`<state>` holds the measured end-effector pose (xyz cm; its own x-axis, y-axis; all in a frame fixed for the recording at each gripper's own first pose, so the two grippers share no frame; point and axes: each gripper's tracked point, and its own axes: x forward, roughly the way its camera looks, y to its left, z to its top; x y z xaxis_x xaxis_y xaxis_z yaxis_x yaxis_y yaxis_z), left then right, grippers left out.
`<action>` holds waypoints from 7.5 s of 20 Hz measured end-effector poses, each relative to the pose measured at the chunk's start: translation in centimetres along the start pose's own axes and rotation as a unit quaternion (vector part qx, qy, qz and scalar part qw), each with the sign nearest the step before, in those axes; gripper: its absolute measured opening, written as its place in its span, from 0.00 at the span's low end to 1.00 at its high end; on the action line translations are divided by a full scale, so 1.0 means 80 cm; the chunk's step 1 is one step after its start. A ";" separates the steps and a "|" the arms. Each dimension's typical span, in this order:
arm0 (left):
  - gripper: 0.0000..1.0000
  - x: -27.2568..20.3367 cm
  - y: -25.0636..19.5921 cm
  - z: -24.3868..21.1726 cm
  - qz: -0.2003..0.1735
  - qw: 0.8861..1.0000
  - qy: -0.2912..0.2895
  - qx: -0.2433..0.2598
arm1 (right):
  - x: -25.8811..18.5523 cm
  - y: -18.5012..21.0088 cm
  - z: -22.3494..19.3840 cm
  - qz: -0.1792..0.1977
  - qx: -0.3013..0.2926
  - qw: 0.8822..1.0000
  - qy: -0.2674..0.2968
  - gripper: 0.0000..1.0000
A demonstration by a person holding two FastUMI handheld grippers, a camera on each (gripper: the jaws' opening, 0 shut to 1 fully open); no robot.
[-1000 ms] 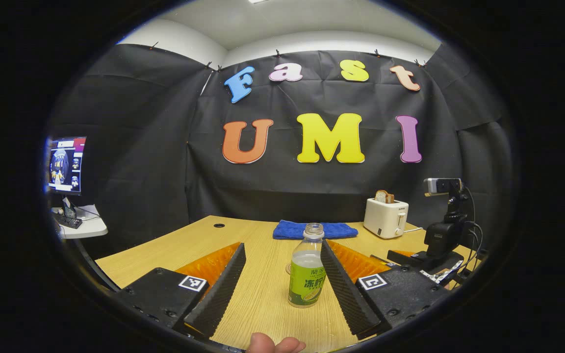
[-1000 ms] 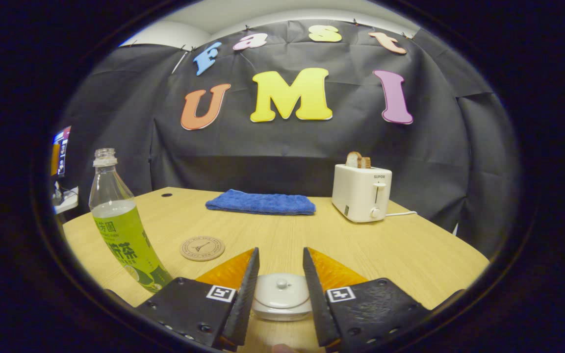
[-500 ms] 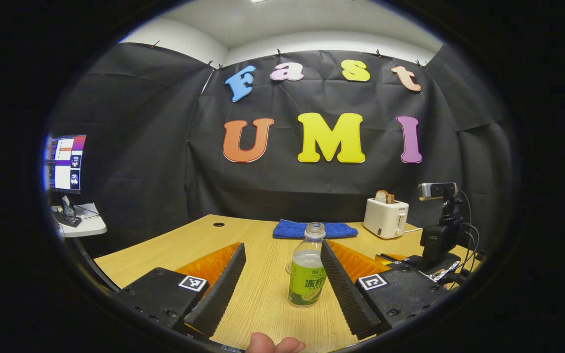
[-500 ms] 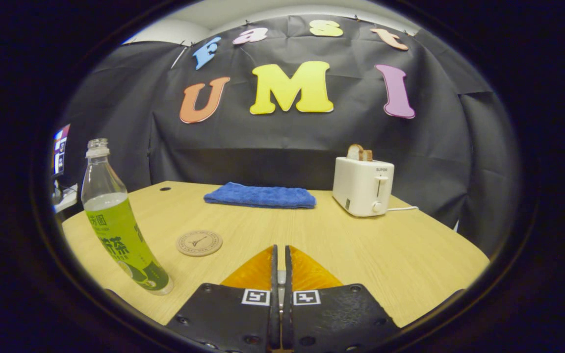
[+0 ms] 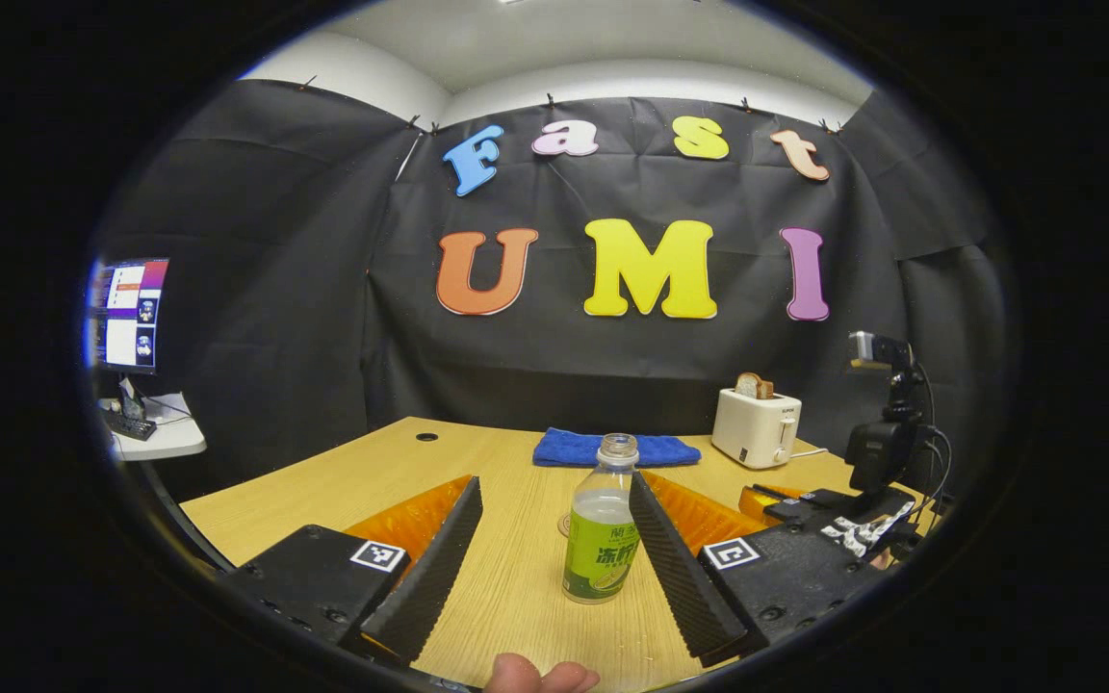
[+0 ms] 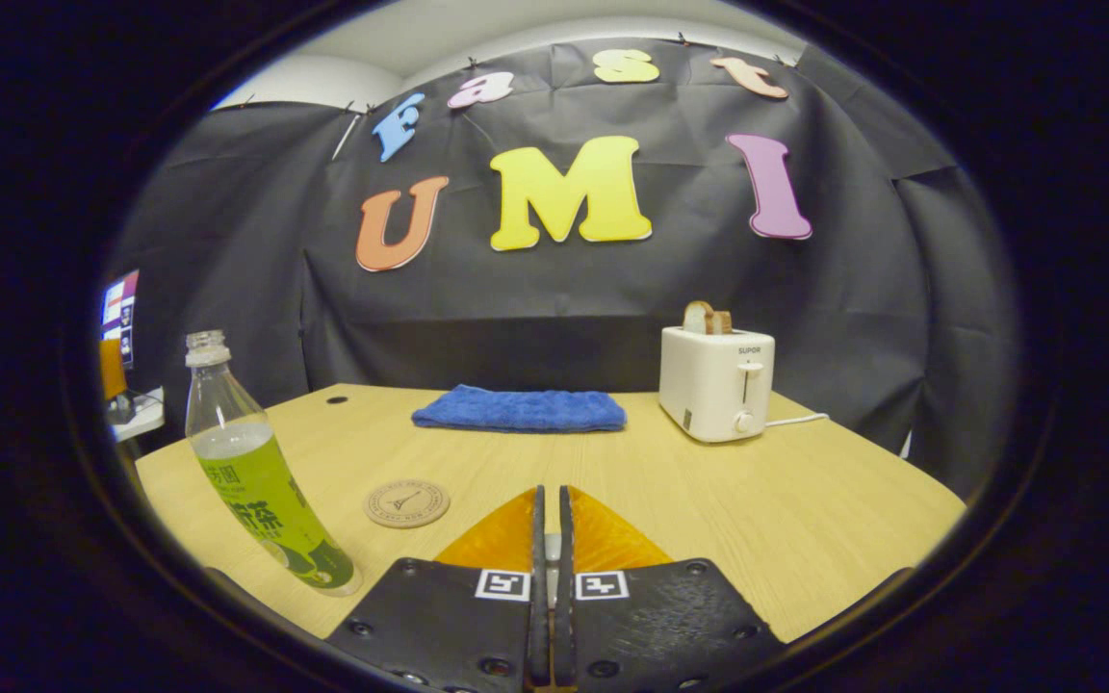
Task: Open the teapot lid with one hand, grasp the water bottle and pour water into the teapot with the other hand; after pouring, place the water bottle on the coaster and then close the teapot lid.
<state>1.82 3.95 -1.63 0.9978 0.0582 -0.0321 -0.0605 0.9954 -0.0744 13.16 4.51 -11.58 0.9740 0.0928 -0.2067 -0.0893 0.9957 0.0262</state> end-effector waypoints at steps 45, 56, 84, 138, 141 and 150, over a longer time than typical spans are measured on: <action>0.74 0.069 -0.009 -0.106 0.004 0.953 0.130 0.275 | -0.076 -0.079 0.018 0.034 0.002 0.999 0.006 0.02; 0.74 0.071 0.012 -0.093 0.014 0.856 0.156 0.493 | -0.080 -0.106 0.013 0.033 0.002 0.999 0.014 0.02; 0.74 0.115 -0.059 -0.093 -0.048 0.613 0.158 0.773 | -0.098 -0.175 -0.013 0.005 0.027 0.999 0.020 0.02; 0.73 0.133 -0.111 -0.015 0.005 0.406 0.091 0.909 | -0.104 -0.196 -0.015 0.004 0.056 0.998 0.012 0.02; 0.73 0.133 -0.114 -0.015 0.004 0.405 0.088 0.910 | -0.104 -0.195 -0.013 0.004 0.055 0.998 0.011 0.02; 0.73 0.129 -0.101 -0.034 -0.022 0.491 0.103 0.865 | -0.108 -0.197 -0.012 0.001 0.059 0.998 0.011 0.02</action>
<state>12.49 -3.72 -4.09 0.9622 0.2031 -0.1815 0.2528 -0.4176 0.8728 5.97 -11.95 -11.13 0.9690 0.0962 -0.2275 -0.0649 0.9878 0.1413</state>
